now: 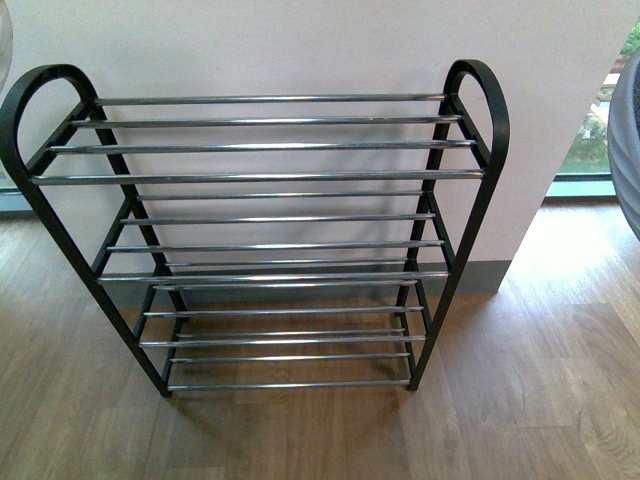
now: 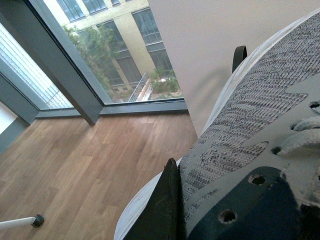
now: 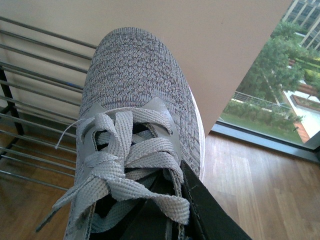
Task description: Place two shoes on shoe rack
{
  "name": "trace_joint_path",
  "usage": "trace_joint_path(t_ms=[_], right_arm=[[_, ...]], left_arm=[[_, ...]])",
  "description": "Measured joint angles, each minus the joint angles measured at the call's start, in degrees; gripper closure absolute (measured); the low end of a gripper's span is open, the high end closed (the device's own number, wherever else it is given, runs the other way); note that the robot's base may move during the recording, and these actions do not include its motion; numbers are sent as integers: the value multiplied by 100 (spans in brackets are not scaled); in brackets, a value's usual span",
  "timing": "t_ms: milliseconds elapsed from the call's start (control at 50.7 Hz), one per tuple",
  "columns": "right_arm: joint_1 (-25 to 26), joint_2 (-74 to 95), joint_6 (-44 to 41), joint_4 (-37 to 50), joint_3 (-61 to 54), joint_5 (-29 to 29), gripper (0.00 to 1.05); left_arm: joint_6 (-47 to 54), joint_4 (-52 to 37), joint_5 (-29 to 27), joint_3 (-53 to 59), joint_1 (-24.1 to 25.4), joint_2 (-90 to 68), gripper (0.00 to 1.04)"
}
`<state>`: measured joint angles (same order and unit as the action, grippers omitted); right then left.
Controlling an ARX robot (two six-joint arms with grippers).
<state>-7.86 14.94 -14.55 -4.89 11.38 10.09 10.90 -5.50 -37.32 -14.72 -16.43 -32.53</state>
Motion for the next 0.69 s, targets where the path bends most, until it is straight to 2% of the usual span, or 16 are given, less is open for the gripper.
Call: trace_joint_path(t_ms=[79, 158, 316, 494, 691], right_arm=[[0, 0, -2, 2, 0, 0, 103], [284, 55, 448, 627, -133, -1029, 103], [407, 1558, 925, 1482, 284, -1449, 103], [289, 3633, 977, 2385, 1246, -1390, 103], [-133, 5617, 1040, 2728, 2472, -988, 103]], left_arm=[[0, 0, 0, 0, 0, 0, 103], [0, 0, -2, 0, 0, 0, 103], [0, 0, 0, 2, 0, 0, 103], [0, 0, 0, 2, 0, 0, 103], [0, 0, 0, 2, 0, 0, 103]])
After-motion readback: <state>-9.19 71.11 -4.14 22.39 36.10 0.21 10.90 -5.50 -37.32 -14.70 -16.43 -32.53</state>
